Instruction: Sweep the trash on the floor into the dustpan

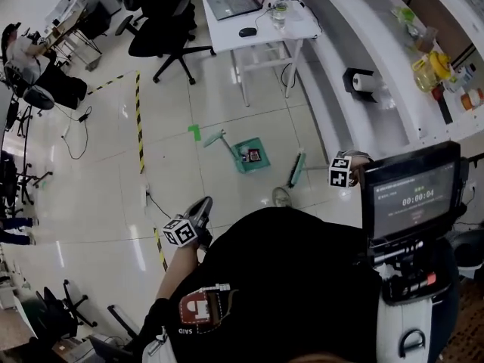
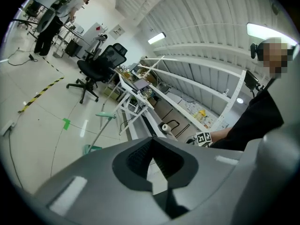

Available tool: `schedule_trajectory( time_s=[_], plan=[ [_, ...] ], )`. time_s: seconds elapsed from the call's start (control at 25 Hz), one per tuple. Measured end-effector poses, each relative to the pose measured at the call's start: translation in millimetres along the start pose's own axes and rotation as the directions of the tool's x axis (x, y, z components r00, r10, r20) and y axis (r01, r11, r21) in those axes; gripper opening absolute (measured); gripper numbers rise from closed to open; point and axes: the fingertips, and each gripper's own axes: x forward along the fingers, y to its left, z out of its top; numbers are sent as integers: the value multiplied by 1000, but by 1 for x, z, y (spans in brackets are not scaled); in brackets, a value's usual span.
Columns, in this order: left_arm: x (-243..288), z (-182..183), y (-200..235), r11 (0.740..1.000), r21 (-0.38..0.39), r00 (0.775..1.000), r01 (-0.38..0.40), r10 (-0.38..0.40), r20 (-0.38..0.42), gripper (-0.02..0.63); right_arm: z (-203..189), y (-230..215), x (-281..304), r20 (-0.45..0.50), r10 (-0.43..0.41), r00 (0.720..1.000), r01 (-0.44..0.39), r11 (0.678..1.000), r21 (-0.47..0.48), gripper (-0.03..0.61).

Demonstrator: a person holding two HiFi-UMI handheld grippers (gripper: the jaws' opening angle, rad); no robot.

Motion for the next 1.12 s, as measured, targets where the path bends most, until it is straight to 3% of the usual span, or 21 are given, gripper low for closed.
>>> schedule_trajectory(
  time_s=[0.2, 0.36, 0.64, 0.92, 1.12],
  plan=[
    [52, 27, -7, 995, -64, 996, -79, 82, 36, -3, -21, -73, 37, -35, 27, 999, -33, 985, -171, 89],
    [95, 39, -2, 990, -102, 993, -98, 104, 54, -2, -43, -130, 65, -71, -1, 997, -18, 963, -267, 89],
    [108, 36, 14, 984, -143, 994, -107, 110, 13, -2, -53, -167, 72, -186, -34, 982, -30, 943, -331, 89],
    [79, 45, 41, 976, -165, 990, -140, 140, -12, -3, -7, -161, 125, -206, -20, 978, -68, 910, -409, 89],
    [48, 42, 63, 969, -182, 986, -166, 166, -15, -2, 47, -154, 135, -151, -29, 988, -43, 891, -453, 89]
  ],
)
